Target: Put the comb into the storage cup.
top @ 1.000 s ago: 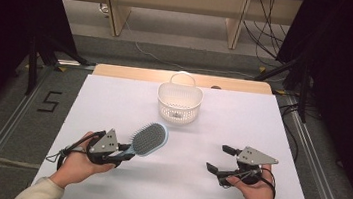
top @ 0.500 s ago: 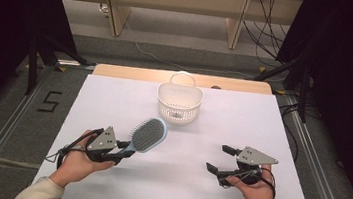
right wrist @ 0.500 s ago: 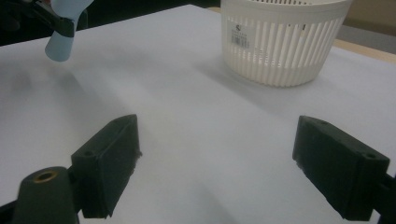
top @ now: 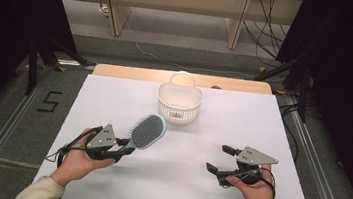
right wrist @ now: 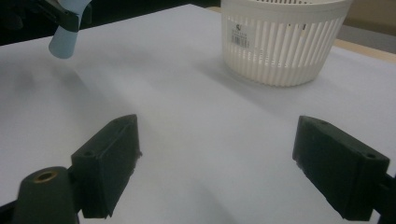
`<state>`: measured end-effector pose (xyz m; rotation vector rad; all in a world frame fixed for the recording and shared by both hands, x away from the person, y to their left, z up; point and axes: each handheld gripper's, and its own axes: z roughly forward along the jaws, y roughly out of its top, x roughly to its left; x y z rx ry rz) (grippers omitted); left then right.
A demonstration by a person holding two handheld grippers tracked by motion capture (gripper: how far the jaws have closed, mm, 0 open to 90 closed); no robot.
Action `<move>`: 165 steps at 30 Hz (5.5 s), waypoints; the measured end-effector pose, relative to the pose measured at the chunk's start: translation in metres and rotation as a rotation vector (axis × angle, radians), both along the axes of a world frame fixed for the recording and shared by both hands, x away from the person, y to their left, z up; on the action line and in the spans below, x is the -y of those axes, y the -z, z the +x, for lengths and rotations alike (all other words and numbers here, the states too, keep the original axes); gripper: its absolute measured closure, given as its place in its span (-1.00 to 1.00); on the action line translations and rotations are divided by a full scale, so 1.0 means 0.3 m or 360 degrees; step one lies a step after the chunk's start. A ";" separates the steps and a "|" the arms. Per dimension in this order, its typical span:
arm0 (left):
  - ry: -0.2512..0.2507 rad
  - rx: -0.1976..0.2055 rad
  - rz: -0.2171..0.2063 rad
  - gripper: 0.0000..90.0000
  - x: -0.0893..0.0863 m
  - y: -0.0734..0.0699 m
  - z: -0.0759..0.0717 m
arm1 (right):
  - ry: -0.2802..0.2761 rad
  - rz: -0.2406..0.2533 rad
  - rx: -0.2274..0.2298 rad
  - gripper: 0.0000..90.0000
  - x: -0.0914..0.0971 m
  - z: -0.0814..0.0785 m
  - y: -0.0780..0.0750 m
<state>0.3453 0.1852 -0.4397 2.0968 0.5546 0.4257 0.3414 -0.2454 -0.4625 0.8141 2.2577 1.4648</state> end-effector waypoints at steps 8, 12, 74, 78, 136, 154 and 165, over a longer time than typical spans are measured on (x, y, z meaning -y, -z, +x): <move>-0.0009 0.0004 -0.0022 0.55 0.000 -0.004 0.004 | 0.0001 -0.0001 -0.0001 -0.65 0.000 0.000 0.000; -0.0019 0.0008 -0.0032 0.55 0.000 -0.006 0.006 | 0.0001 0.0001 0.0001 -0.65 0.000 0.000 0.000; -0.0074 0.0039 -0.0146 0.55 0.006 -0.040 0.051 | 0.0002 0.0001 0.0001 -0.65 -0.001 0.002 0.001; -0.0083 0.0038 -0.0157 0.55 0.004 -0.044 0.053 | 0.0003 0.0000 0.0002 -0.65 -0.001 0.001 0.001; -0.0119 0.0069 -0.0220 0.55 0.015 -0.093 0.112 | 0.0004 0.0003 0.0001 -0.65 -0.001 0.000 0.000; -0.0129 0.0071 -0.0236 0.55 0.024 -0.100 0.129 | 0.0003 0.0001 0.0000 -0.65 0.000 0.001 0.000; -0.0135 0.0071 -0.0244 0.55 0.030 -0.105 0.136 | 0.0003 0.0000 0.0001 -0.65 -0.001 0.001 0.001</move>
